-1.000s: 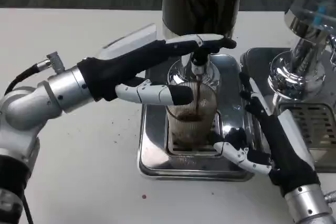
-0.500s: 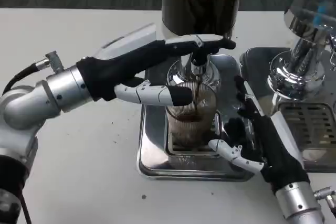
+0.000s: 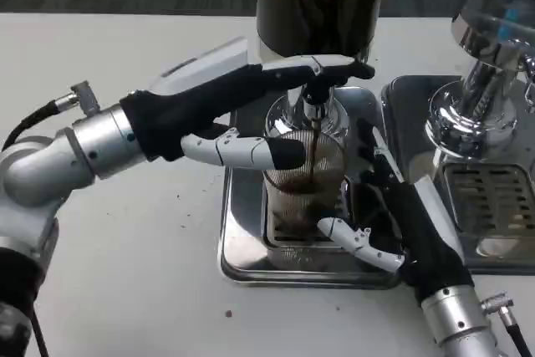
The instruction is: Grasp the cup under the faucet to collect the drink, then remove the cup.
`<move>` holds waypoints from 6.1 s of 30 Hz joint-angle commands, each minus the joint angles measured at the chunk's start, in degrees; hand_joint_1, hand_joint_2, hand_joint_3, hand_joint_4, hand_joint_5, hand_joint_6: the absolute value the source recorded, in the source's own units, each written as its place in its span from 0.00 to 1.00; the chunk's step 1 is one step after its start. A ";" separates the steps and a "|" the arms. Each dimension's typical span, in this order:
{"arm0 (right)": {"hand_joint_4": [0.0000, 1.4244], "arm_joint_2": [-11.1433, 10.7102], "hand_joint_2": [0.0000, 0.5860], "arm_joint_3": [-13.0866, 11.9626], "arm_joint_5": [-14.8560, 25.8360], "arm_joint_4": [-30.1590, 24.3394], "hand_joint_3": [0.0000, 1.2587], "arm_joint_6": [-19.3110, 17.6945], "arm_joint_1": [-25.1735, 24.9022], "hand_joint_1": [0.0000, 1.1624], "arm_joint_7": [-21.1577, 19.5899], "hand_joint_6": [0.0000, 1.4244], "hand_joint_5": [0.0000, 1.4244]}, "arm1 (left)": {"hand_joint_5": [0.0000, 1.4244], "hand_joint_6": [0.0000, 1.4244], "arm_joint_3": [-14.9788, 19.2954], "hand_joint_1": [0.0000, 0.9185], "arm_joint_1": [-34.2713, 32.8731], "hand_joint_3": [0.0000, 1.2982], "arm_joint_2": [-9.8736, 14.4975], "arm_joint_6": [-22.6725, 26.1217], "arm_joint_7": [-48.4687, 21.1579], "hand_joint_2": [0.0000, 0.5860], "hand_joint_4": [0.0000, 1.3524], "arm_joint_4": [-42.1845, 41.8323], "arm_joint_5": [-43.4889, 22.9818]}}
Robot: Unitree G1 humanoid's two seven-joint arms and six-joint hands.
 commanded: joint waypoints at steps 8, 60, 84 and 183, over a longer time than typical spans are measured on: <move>0.00 0.55 0.37 1.01 0.57 1.88 0.00 -1.01 -2.12 0.54 1.30 0.09 0.02 | 0.11 0.08 -1.01 0.00 2.37 0.14 1.43 0.79 -1.22 0.19 0.08 -0.46 1.72; 0.00 2.43 0.38 0.80 2.06 6.94 0.00 -1.71 -5.65 0.52 3.09 0.09 0.02 | 0.11 0.10 4.86 0.00 4.52 0.10 -0.02 6.62 -3.21 0.18 0.08 -0.20 -7.28; 0.00 2.03 0.38 1.38 -0.15 6.18 0.00 -0.15 -5.53 0.53 1.98 0.09 0.02 | 0.15 0.15 15.01 0.00 8.42 0.15 -0.25 10.07 -3.69 0.18 0.14 1.89 -11.19; 0.37 3.09 0.39 6.88 -13.22 7.25 0.32 -0.15 -3.11 0.58 -24.03 0.53 0.44 | 0.19 0.21 18.29 0.00 14.27 0.20 1.52 11.42 0.63 0.27 0.20 3.21 -8.68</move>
